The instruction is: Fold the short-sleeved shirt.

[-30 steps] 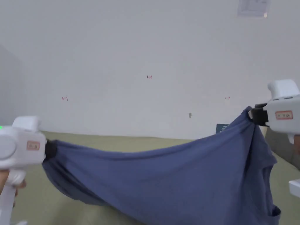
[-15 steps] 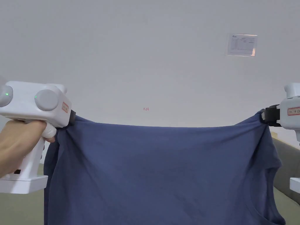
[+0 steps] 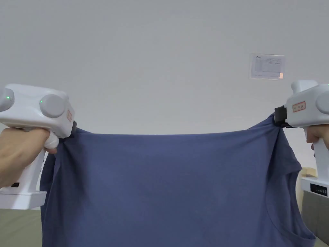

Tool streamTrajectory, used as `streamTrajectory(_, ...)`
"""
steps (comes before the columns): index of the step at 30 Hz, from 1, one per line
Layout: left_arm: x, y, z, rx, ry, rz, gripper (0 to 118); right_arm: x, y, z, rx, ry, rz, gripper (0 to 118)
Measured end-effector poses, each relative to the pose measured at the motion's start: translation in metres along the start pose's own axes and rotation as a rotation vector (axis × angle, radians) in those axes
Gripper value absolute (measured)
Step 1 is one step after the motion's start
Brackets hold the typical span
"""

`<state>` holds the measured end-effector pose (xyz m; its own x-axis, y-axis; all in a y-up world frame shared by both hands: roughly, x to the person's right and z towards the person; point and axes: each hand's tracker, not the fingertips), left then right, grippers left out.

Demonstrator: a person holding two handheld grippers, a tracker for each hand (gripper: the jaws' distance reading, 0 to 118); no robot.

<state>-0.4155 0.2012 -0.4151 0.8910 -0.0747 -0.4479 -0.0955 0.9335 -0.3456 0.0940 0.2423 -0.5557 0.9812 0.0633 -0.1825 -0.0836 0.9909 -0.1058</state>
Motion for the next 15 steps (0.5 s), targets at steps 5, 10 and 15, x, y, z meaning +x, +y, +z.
streamTrajectory(5, 0.009, 0.013, -0.040, 0.012, 0.012, 0.027, 0, -0.006, -0.005, -0.012, -0.044, -0.002, -0.050, 1)
streamTrajectory(10, 0.015, 0.004, -0.080, 0.018, 0.040, 0.038, 0, -0.014, -0.009, -0.047, -0.028, 0.008, 0.014, 1)
streamTrajectory(15, 0.019, -0.047, -0.120, -0.016, 0.072, 0.001, 0, -0.041, -0.059, -0.111, -0.035, 0.031, -0.002, 1)
